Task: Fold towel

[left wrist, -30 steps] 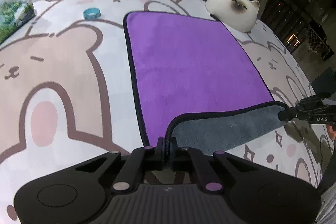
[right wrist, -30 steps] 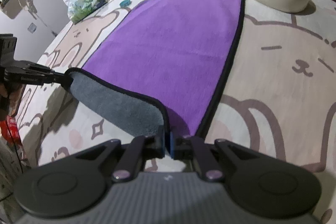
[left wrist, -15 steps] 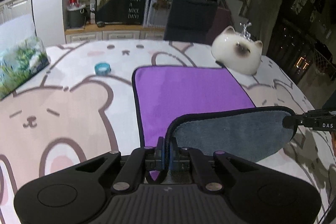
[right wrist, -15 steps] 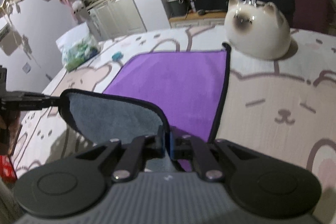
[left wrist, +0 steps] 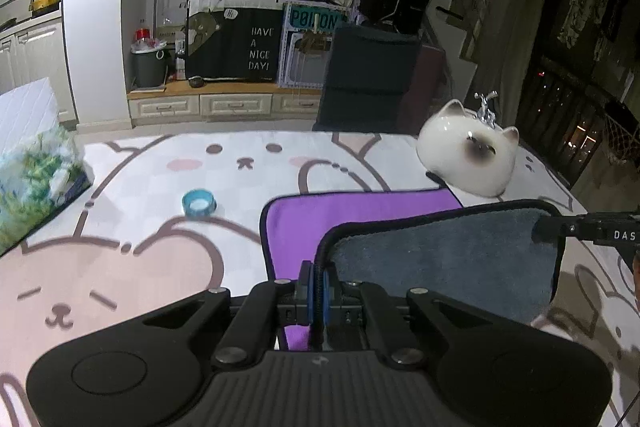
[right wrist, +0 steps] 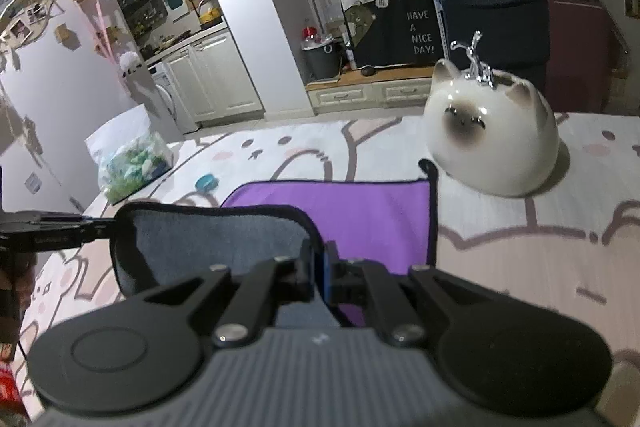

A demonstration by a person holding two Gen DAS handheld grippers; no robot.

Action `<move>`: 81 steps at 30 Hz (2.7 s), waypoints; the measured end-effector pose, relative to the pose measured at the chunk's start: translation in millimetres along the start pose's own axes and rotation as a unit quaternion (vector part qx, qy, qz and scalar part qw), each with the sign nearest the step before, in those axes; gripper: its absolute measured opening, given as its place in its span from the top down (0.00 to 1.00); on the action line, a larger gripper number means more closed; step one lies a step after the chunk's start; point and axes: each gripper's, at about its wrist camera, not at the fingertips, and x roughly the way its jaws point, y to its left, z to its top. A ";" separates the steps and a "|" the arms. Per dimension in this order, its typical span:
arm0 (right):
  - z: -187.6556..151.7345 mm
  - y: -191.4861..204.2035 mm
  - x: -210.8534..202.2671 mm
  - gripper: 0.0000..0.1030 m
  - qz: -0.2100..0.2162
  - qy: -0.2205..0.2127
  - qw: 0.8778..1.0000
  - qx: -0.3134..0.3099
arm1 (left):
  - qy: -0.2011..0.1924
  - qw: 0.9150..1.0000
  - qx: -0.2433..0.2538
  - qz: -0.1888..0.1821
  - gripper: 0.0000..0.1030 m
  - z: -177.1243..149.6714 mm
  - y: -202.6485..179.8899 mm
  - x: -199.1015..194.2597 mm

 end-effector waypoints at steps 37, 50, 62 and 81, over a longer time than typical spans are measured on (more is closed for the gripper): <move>46.0 -35.2 86.6 0.95 -0.073 -0.010 0.997 0.017 | -0.025 0.999 -0.036 0.006 0.96 53.9 31.6 114.3; 44.6 -37.2 79.1 0.27 -0.077 -0.028 0.996 0.037 | -0.011 0.999 -0.022 0.035 0.27 57.3 19.8 119.9; 47.1 -28.9 82.8 0.00 -0.116 0.006 0.992 0.038 | 0.019 0.997 -0.012 0.072 0.00 59.6 7.6 117.7; 43.8 -2.7 54.3 0.00 -0.126 0.018 0.992 0.020 | 0.017 0.997 -0.009 0.079 0.00 62.3 -16.2 79.0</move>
